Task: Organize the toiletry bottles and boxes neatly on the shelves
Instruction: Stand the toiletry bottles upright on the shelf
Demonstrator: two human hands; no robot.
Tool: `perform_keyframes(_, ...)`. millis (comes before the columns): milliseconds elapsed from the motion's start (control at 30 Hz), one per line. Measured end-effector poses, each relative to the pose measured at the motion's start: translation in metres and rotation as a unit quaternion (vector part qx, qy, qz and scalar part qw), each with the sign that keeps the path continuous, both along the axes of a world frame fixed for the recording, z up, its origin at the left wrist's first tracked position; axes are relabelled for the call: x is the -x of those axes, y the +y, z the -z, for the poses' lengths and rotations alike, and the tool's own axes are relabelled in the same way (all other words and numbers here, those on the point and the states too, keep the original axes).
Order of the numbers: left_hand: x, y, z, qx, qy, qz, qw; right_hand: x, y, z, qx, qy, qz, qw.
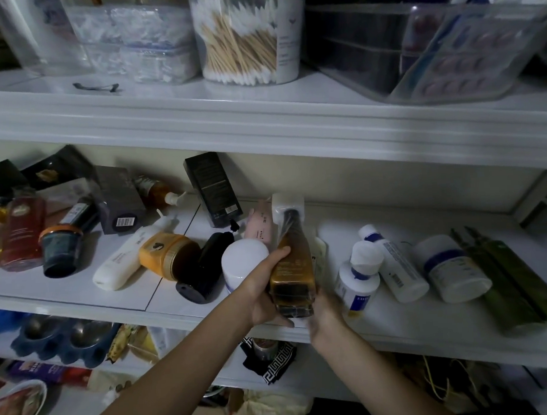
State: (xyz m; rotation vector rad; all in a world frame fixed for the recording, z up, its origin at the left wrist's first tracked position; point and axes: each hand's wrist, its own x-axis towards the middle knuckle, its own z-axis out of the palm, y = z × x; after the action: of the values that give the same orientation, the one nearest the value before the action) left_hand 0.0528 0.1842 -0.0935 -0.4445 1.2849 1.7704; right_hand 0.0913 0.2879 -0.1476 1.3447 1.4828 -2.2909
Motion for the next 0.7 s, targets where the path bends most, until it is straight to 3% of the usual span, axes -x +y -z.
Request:
perform_keyframes(100, -0.001, -0.003, 0.003, -0.016, 0.0, -0.015, 1.0, -0.002, -0.004, 0.005, 0.06, -0.026, 0.02, 0.998)
perform_keyframes(300, -0.002, -0.01, -0.004, -0.065, 0.007, -0.066, 0.996, 0.008, 0.003, 0.0, 0.136, 0.049, 0.048, 0.988)
perform_keyframes(533, 0.005, -0.015, -0.009, -0.055, 0.007, -0.05, 0.997, 0.011, 0.004, -0.016, 0.1, -0.034, 0.044, 0.993)
perform_keyframes(700, 0.016, -0.025, -0.009, -0.04, 0.014, -0.033, 0.999, 0.014, -0.005, -0.027, 0.087, -0.027, 0.0, 0.996)
